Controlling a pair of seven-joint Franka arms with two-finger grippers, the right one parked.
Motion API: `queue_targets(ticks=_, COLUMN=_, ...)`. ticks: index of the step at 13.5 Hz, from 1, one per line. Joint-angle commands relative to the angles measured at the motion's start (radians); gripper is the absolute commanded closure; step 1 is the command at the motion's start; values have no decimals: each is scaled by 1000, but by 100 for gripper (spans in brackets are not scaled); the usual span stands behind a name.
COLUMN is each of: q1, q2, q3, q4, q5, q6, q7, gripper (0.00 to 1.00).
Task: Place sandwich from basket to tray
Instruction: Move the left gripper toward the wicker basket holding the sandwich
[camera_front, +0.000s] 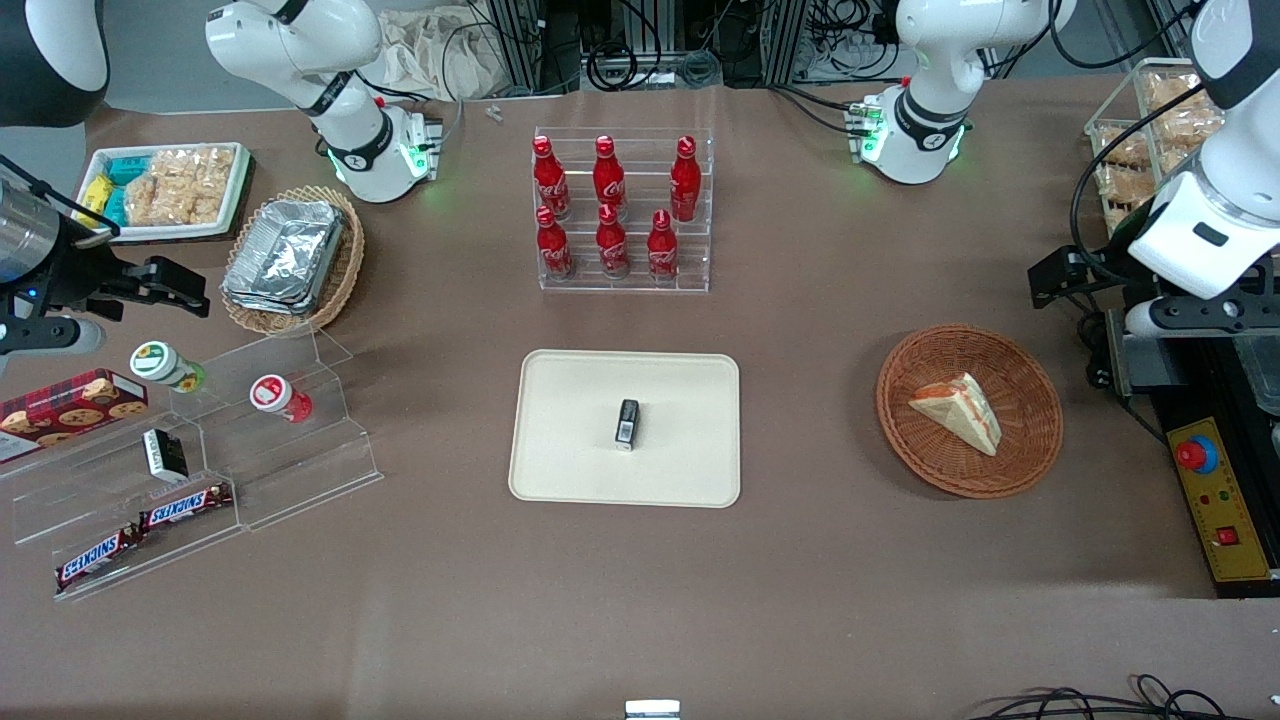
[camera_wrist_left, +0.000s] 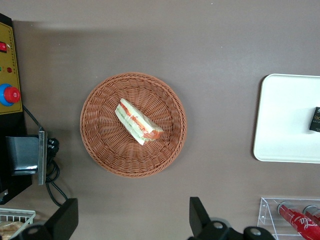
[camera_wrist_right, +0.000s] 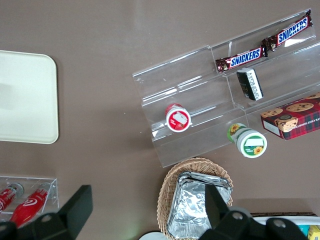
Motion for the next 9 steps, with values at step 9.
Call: queue_targets(ticks=9, q1=8, q2=2, q3=2, q4=17, q5=1, q6=-44, q7=-44, gripper=0)
